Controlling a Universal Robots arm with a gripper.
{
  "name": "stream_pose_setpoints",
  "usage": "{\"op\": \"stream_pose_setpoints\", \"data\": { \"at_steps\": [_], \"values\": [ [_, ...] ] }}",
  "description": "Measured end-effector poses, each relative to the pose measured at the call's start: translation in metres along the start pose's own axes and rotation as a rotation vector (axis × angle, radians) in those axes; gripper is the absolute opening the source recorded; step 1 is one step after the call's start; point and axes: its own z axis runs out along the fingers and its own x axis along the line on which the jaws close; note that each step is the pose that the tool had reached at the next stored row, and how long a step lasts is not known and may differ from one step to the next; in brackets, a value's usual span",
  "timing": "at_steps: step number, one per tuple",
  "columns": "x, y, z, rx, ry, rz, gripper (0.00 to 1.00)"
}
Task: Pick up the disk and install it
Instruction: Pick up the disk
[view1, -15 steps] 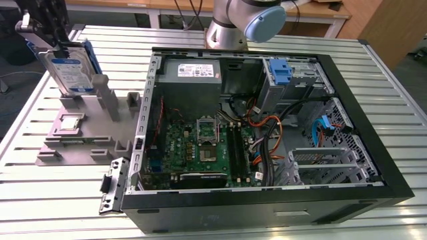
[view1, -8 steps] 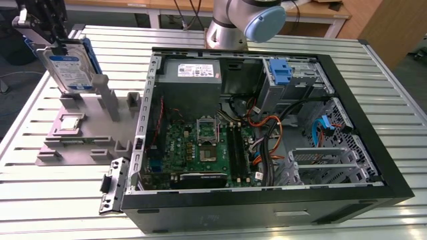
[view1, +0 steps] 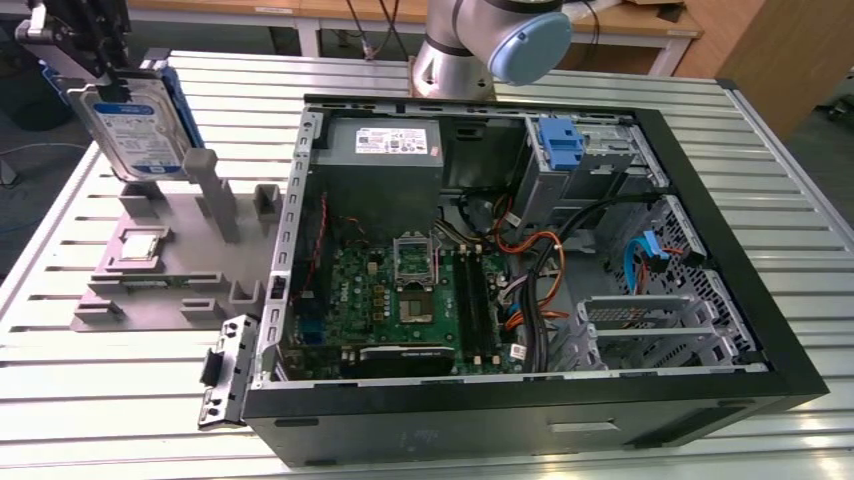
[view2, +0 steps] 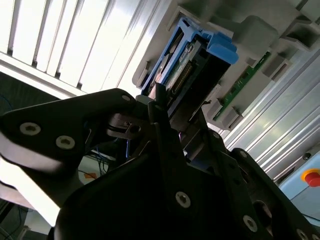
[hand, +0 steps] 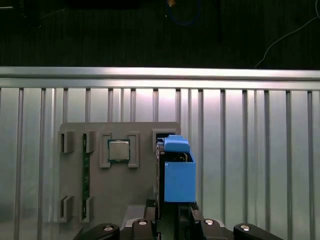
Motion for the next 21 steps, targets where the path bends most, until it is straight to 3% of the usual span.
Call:
{"op": "stream_pose_setpoints", "data": {
  "at_steps": [10,21],
  "values": [
    [-0.0004,0.0003,-0.0176,-0.0002,0.0000,0.000,0.35],
    [-0.0004,0.0004,-0.0185,-0.0001,0.0000,0.000,0.35]
  ]
}}
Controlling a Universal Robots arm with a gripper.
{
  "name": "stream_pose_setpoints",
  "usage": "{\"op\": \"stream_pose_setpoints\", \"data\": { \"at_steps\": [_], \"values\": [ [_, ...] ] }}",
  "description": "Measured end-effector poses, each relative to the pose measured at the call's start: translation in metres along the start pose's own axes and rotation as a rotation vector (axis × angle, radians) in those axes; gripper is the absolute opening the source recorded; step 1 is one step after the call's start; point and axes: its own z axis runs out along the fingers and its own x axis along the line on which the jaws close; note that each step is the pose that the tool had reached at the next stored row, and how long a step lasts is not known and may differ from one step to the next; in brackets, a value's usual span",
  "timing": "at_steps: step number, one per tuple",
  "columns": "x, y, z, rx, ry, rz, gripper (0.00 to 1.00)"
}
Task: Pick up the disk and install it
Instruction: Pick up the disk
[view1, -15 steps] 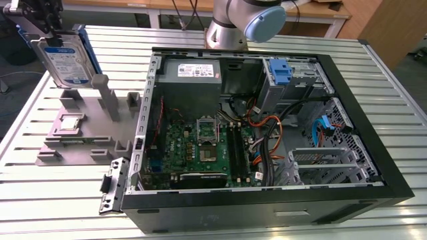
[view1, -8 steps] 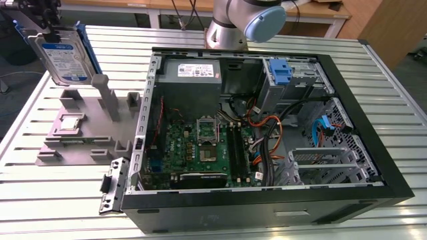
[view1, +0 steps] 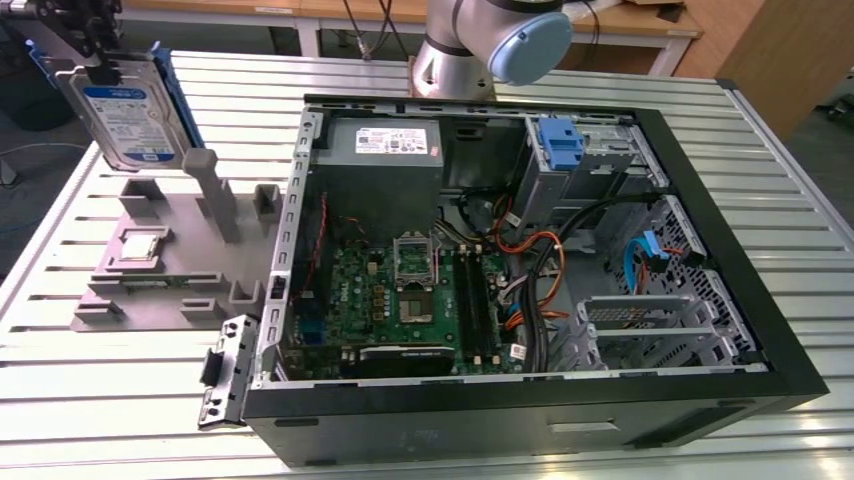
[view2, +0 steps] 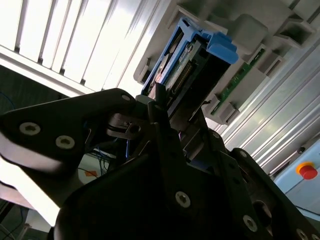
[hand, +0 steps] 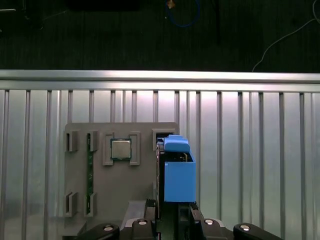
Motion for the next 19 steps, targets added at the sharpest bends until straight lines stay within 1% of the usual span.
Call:
{"op": "stream_pose_setpoints", "data": {
  "at_steps": [13,19],
  "values": [
    [-0.0003,0.0002,-0.0123,0.0000,0.0000,0.000,0.35],
    [-0.0004,0.0003,-0.0192,0.0001,0.0000,0.000,0.35]
  ]
}}
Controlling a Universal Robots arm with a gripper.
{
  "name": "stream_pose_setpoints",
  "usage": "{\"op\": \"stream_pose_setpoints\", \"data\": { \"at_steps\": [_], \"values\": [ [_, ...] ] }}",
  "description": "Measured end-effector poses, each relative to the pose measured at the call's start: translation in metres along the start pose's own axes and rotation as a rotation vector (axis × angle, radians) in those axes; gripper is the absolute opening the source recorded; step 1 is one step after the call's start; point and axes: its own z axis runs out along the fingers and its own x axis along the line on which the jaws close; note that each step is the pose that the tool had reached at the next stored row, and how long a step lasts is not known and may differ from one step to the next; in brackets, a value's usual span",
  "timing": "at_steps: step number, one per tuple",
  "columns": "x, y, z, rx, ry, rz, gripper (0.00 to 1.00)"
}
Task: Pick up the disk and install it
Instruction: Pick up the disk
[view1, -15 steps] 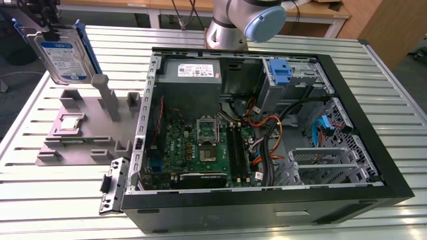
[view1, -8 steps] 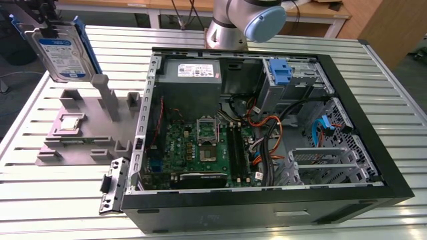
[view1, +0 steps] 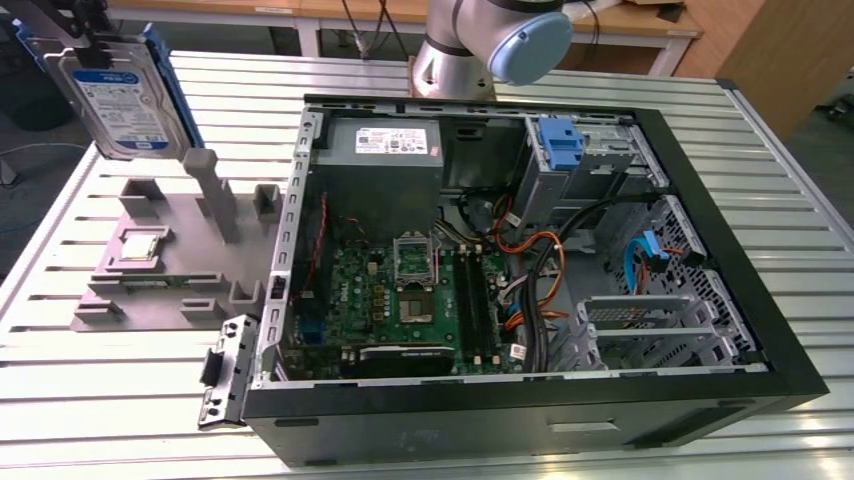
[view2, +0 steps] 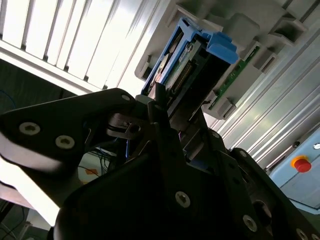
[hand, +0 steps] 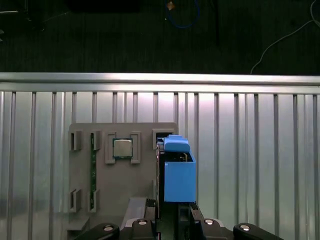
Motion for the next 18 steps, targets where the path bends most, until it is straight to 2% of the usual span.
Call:
{"op": "stream_pose_setpoints", "data": {
  "at_steps": [18],
  "values": [
    [-0.0005,0.0005,-0.0233,0.0000,0.0000,0.000,0.35]
  ]
}}
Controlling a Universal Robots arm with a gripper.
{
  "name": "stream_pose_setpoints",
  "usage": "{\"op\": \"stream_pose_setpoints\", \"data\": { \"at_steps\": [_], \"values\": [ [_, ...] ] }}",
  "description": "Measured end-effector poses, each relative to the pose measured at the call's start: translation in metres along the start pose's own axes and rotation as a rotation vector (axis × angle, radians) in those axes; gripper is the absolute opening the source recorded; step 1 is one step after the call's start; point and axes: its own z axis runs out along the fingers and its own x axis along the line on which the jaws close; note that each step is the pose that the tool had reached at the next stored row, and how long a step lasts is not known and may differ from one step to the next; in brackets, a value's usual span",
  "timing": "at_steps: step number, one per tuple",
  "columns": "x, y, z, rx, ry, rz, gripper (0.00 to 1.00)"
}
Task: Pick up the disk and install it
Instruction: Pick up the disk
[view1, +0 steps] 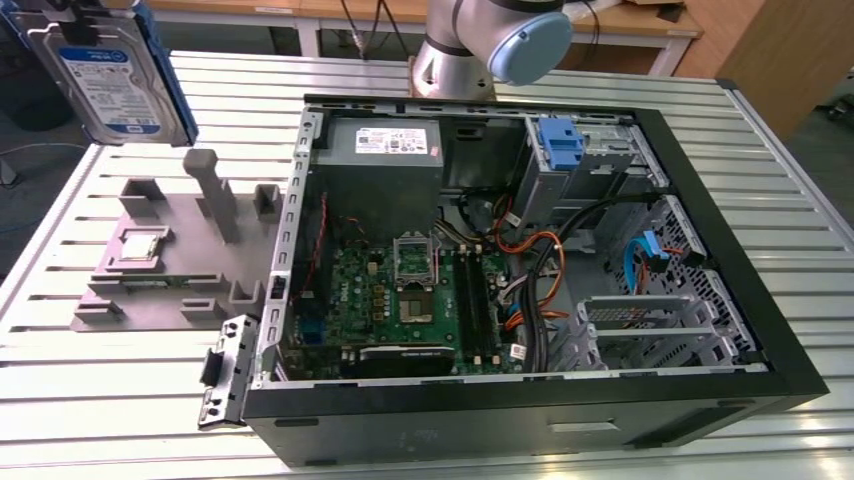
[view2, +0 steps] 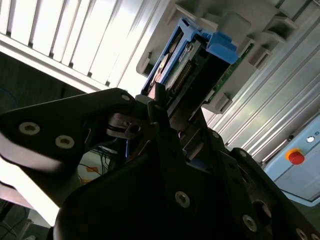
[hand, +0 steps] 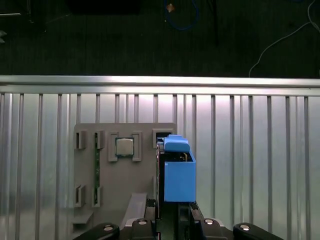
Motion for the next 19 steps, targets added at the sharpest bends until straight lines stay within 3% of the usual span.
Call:
{"op": "stream_pose_setpoints", "data": {
  "at_steps": [14,19],
  "values": [
    [-0.0005,0.0004,-0.0202,0.0000,0.0000,0.000,0.35],
    [-0.0007,0.0006,-0.0303,-0.0001,0.0000,0.000,0.35]
  ]
}}
